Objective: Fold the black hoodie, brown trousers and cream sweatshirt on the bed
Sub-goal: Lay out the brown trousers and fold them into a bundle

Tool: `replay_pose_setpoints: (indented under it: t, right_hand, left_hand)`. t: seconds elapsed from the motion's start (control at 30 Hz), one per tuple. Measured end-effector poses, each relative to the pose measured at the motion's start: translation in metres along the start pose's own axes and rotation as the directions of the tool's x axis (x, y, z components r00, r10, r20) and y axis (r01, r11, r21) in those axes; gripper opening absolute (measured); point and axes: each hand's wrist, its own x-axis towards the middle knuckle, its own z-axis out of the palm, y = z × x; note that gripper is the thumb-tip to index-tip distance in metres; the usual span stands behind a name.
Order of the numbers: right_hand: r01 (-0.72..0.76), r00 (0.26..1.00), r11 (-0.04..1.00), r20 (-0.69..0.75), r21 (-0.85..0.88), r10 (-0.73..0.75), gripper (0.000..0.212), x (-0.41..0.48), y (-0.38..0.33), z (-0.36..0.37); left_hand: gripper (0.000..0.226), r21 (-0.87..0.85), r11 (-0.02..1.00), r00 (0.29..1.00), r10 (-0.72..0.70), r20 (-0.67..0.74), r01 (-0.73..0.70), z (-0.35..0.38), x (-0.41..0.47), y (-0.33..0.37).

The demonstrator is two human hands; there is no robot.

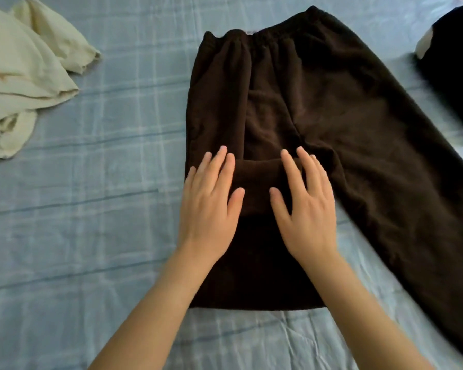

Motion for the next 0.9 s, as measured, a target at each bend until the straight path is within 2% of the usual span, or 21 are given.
replay_pose_setpoints:
  t: [0.03, 0.07, 0.13, 0.17, 0.23, 0.27, 0.33, 0.37, 0.43, 0.47, 0.5, 0.53, 0.6, 0.67, 0.77, 0.83, 0.9]
  right_hand:
    - [0.025, 0.998, 0.999, 0.064, -0.041, -0.023, 0.058, -0.004, 0.000, 0.002]
    - [0.019, 0.985, 0.997, 0.172, -0.069, -0.007, 0.057, -0.007, 0.000, 0.006]
    - [-0.005, 0.938, 0.992, 0.343, -0.130, 0.050, 0.058, -0.011, 0.003, 0.016]
    - [-0.016, 0.930, 0.992, 0.362, -0.125, 0.060, 0.058, -0.011, 0.005, 0.018]
    - [-0.050, 0.942, 0.997, 0.329, -0.054, 0.065, 0.053, -0.008, 0.008, 0.015]
    - [-0.069, 0.954, 0.996, 0.289, -0.055, 0.082, 0.051, -0.010, 0.009, 0.011]
    - [-0.145, 0.964, 0.981, 0.203, -0.128, 0.169, 0.053, -0.013, 0.011, 0.002]
    - [-0.186, 0.953, 0.970, 0.212, -0.158, 0.217, 0.053, -0.014, 0.012, -0.001]
    - [-0.209, 0.911, 0.957, 0.317, -0.200, 0.265, 0.053, -0.016, 0.013, 0.001]
    - [-0.201, 0.898, 0.958, 0.353, -0.205, 0.264, 0.055, -0.016, 0.012, 0.002]
    - [-0.195, 0.899, 0.960, 0.356, -0.200, 0.256, 0.057, -0.016, 0.010, 0.003]
    - [-0.194, 0.909, 0.962, 0.333, -0.189, 0.249, 0.057, -0.015, 0.007, 0.002]
    - [-0.178, 0.944, 0.969, 0.249, -0.172, 0.217, 0.055, -0.017, 0.002, 0.002]
    - [-0.128, 0.957, 0.975, 0.235, -0.182, 0.169, 0.054, -0.020, 0.000, 0.005]
    - [-0.111, 0.935, 0.974, 0.311, -0.196, 0.169, 0.054, -0.022, 0.000, 0.010]
    - [-0.103, 0.953, 0.978, 0.263, -0.183, 0.150, 0.055, -0.021, -0.001, 0.010]
    - [-0.062, 0.977, 0.985, 0.191, -0.164, 0.093, 0.058, -0.020, -0.004, 0.008]
  left_hand:
    - [0.057, 0.067, 0.996, 0.997, 0.060, 0.057, -0.064, 0.004, -0.003, 0.001]
    - [0.060, 0.117, 0.990, 0.987, 0.061, 0.148, -0.079, 0.009, -0.005, 0.000]
    - [0.061, 0.167, 0.984, 0.950, 0.002, 0.312, -0.057, 0.022, -0.007, -0.007]
    - [0.061, 0.135, 0.990, 0.938, -0.012, 0.347, -0.037, 0.025, -0.006, -0.010]
    - [0.055, -0.104, 0.994, 0.956, -0.011, 0.294, 0.044, 0.021, 0.000, -0.014]
    - [0.050, -0.207, 0.976, 0.980, -0.018, 0.197, 0.059, 0.015, 0.001, -0.018]
    - [0.042, -0.182, 0.979, 0.992, -0.108, -0.065, 0.094, 0.003, 0.010, -0.032]
    - [0.039, -0.152, 0.971, 0.972, -0.203, -0.123, 0.183, -0.002, 0.018, -0.041]
    - [0.042, -0.243, 0.879, 0.907, -0.421, 0.008, 0.410, -0.006, 0.038, -0.048]
    - [0.045, -0.298, 0.829, 0.879, -0.467, 0.099, 0.474, -0.004, 0.048, -0.049]
    - [0.047, -0.316, 0.819, 0.878, -0.457, 0.142, 0.478, -0.001, 0.055, -0.048]
    - [0.047, -0.301, 0.844, 0.895, -0.426, 0.128, 0.445, -0.001, 0.059, -0.049]
    - [0.044, -0.297, 0.875, 0.918, -0.397, 0.007, 0.381, -0.006, 0.061, -0.056]
    - [0.041, -0.316, 0.849, 0.877, -0.472, -0.090, 0.424, -0.012, 0.057, -0.070]
    - [0.041, -0.280, 0.754, 0.786, -0.618, 0.006, 0.595, -0.014, 0.051, -0.080]
    - [0.043, -0.169, 0.819, 0.825, -0.562, -0.051, 0.548, -0.016, 0.055, -0.063]
    - [0.047, -0.029, 0.937, 0.928, -0.348, -0.136, 0.347, -0.020, 0.055, -0.031]
